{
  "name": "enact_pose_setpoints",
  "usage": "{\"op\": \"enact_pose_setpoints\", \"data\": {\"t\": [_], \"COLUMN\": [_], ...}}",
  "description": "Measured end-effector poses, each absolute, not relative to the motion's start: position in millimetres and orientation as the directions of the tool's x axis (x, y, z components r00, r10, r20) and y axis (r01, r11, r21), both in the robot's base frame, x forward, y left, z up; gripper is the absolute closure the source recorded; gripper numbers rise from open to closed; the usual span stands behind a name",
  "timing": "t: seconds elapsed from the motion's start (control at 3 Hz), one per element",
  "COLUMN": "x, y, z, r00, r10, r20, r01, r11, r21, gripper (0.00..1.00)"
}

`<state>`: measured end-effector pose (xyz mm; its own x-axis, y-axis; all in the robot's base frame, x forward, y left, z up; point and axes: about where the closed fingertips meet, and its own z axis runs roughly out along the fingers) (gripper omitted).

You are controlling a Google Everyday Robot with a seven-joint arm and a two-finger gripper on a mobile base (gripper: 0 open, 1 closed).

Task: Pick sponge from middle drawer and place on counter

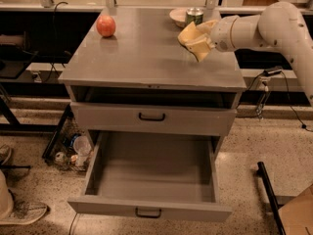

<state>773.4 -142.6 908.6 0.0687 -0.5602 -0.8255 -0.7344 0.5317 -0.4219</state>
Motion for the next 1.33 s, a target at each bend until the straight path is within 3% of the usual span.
{"op": "enact_pose_setpoints", "data": {"t": [0.33,0.67,1.33], "x": [776,775,774], "y": [-134,-124,-120], "z": [900,893,892], "r00": [0.061,0.06,0.058], "r10": [-0.562,-0.559,-0.559], "r20": [-0.825,-0.827,-0.827], "r01": [-0.767,-0.799,-0.812], "r11": [0.502,0.47,0.455], "r21": [-0.399,-0.375,-0.365], "gripper": [0.37,0.06,0.0]}}
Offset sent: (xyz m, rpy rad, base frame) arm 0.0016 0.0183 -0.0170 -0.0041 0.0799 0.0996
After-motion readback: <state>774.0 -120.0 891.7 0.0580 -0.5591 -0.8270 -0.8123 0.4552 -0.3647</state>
